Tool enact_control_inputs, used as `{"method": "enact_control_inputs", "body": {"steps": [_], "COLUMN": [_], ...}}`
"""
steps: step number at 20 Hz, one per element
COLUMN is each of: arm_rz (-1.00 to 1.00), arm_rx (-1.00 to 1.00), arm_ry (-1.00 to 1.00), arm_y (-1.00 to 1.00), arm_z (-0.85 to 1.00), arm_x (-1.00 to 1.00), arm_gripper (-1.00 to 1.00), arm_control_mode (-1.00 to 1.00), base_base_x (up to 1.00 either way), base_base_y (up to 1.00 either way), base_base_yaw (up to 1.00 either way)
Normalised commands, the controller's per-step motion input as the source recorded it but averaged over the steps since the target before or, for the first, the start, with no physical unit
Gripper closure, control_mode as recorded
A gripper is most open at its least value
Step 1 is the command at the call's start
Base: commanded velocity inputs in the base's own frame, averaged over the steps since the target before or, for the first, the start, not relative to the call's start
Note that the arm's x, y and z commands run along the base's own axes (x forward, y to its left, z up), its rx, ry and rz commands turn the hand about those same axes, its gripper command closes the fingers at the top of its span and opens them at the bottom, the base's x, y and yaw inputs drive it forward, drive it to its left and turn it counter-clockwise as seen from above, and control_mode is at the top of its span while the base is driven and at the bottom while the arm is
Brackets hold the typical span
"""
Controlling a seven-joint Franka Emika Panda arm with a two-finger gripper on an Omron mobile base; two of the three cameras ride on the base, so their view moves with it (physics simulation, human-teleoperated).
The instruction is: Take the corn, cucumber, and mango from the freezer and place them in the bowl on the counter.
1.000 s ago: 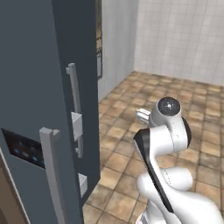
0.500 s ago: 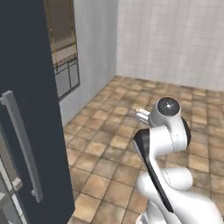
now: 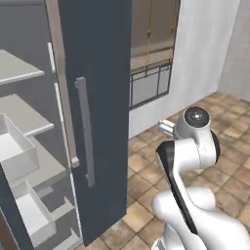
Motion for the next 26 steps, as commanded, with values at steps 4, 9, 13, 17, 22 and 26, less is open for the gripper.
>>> {"method": "enact_control_inputs", "body": {"steps": [4,9,13,17,22,26], "arm_rz": [0.0,0.0,0.0,0.0,0.0,0.0], "arm_rx": [0.0,0.0,0.0,0.0,0.0,0.0], "arm_ry": [0.0,0.0,0.0,0.0,0.0,0.0], "arm_y": [0.0,0.0,0.0,0.0,0.0,0.0], "arm_z": [0.0,0.0,0.0,0.0,0.0,0.0], "arm_x": [0.0,0.0,0.0,0.0,0.0,0.0], "arm_gripper": [-1.0,-1.0,-1.0,-1.0,-1.0,-1.0], "arm_control_mode": [1.0,1.0,1.0,1.0,1.0,1.0], "base_base_x": [-0.09,0.07,0.0,0.23,0.88,0.82], "base_base_y": [0.03,-0.05,0.01,0.26,0.03,0.1], "base_base_yaw": [0.79,0.5,0.34,0.17,0.03,0.06]}}
